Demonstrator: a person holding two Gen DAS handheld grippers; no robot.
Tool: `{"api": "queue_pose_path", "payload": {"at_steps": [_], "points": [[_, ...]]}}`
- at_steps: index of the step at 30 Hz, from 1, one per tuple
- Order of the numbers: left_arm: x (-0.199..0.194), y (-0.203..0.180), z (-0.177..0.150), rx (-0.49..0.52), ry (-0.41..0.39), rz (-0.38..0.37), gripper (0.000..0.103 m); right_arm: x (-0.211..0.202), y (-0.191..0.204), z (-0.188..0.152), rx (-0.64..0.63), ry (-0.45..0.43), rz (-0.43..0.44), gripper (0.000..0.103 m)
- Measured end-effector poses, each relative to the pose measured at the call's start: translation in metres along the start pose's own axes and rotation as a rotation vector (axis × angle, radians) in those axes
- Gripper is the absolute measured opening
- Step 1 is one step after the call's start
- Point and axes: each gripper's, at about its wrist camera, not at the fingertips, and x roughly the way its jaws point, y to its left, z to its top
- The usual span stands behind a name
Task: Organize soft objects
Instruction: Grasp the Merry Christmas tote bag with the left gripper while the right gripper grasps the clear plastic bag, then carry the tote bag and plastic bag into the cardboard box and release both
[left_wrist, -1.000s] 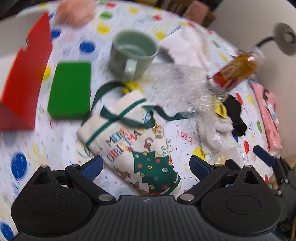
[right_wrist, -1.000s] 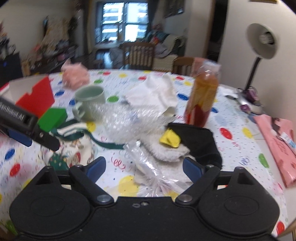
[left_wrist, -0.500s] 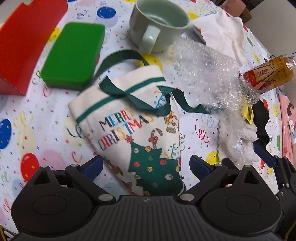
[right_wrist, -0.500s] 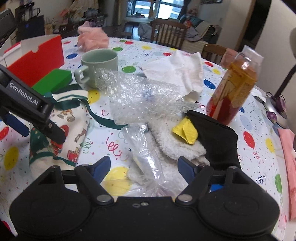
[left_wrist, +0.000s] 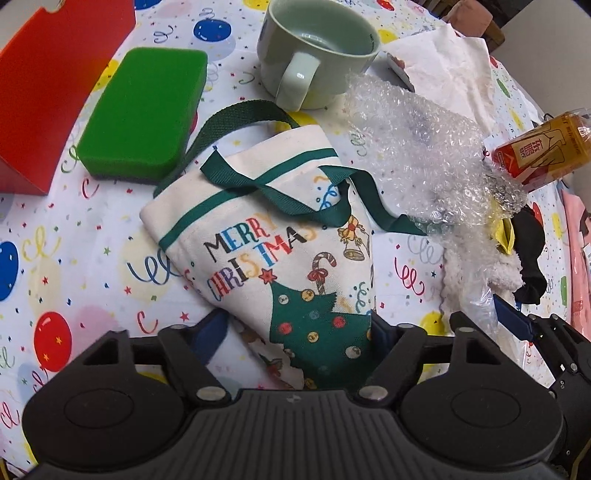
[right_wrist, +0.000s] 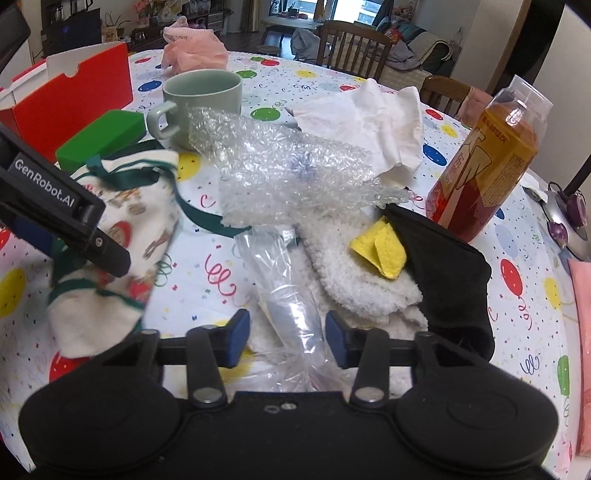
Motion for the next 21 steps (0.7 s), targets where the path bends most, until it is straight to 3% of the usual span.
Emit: {"api": "queue_pose_path", "payload": {"at_steps": [11,21], "points": [[-0.01,0.005,-0.004,0.025,-0.022,-0.03,0.033,-0.009,-0.003,0.0,-0.003,-0.034,0.015,0.029],[-0.047,0.013,-0.012,0.111,-0.094,-0.059,0.029,-0.04,-0.021,-0.001,0.155,-0.08,0.125,0.028]]}}
